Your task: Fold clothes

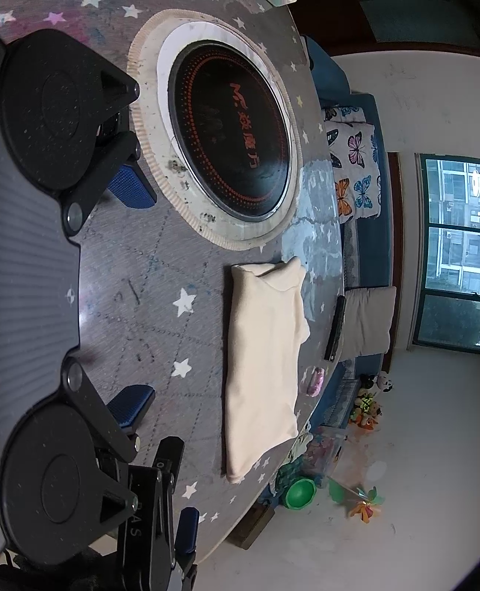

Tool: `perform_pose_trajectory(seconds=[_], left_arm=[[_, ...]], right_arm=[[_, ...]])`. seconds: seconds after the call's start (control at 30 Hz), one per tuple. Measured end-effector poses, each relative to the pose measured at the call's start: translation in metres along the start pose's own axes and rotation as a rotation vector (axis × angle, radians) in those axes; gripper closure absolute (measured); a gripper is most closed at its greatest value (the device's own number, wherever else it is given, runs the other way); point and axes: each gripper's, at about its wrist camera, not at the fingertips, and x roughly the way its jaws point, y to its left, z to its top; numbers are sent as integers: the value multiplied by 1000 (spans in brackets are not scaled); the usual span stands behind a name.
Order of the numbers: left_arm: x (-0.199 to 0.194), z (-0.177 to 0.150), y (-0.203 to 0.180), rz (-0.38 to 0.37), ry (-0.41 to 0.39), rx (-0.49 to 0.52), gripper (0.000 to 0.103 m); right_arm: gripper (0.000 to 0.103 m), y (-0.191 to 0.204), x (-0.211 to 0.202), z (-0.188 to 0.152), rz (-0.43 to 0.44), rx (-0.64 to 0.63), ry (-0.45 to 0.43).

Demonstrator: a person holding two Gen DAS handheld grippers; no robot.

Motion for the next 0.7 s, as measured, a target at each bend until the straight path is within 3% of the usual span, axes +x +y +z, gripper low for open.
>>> perform_pose_trajectory(seconds=[0.7], left_arm=[[-8,-12,-11,2,-3,8,0]], right_arm=[[0,2,-11,-8,17,18,11]])
